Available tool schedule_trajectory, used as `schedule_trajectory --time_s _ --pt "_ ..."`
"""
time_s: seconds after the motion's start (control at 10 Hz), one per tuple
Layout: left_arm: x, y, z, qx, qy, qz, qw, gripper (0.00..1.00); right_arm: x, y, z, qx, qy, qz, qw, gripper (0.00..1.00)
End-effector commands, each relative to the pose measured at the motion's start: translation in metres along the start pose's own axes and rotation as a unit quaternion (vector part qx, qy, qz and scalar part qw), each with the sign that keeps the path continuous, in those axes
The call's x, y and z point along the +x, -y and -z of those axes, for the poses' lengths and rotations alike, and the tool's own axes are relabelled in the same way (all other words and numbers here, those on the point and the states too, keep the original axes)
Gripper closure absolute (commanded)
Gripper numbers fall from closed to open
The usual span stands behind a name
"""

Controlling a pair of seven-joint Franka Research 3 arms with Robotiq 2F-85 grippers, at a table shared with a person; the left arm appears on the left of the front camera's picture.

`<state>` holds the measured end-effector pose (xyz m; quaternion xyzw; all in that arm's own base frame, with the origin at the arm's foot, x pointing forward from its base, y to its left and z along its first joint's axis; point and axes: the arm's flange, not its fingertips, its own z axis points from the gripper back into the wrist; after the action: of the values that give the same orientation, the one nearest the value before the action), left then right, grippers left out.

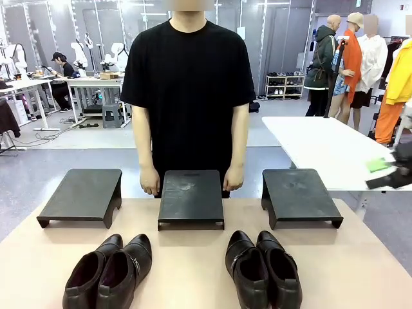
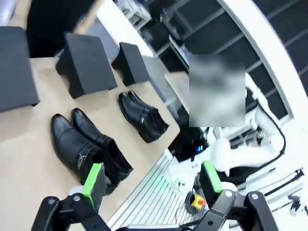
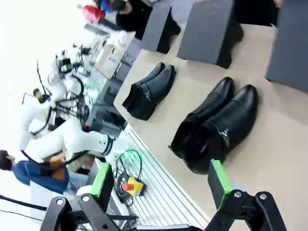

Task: Place the shoes on the stand as instructed by the person.
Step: Pick up one pair of Shoes and place it on the Shoes Stand indicated by the person.

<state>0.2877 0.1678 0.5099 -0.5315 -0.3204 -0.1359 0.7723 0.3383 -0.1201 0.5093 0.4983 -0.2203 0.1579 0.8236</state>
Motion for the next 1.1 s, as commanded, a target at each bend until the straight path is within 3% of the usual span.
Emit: schedule_trajectory --time_s 0.0,0.3,0.6,0.7,1.0 --pt "-0.024 -0.012 -0.028 -0.002 0.062 -0.008 0.998 0.0 -0.029 0.016 -0.034 0.013 0.087 0.012 0.996 0.0" --pt "-0.06 -0.017 -0.083 0.03 0.137 -0.041 0.989 0.0 -0.081 0.029 -0.087 0.011 0.184 0.045 0.982 0.0" --pt "-0.058 -0.003 -0.08 0.053 0.141 -0.046 0.987 0.0 -0.086 0.031 -0.09 0.007 0.198 0.048 0.979 0.0" --pt "-0.068 -0.015 -0.099 0.051 0.144 -0.055 0.987 0.0 -0.094 0.03 -0.104 0.0 0.194 0.064 0.979 0.0" --pt "-0.068 -0.015 -0.099 0.051 0.144 -0.055 0.987 0.0 -0.094 0.03 -0.104 0.0 0.194 0.064 0.979 0.0"
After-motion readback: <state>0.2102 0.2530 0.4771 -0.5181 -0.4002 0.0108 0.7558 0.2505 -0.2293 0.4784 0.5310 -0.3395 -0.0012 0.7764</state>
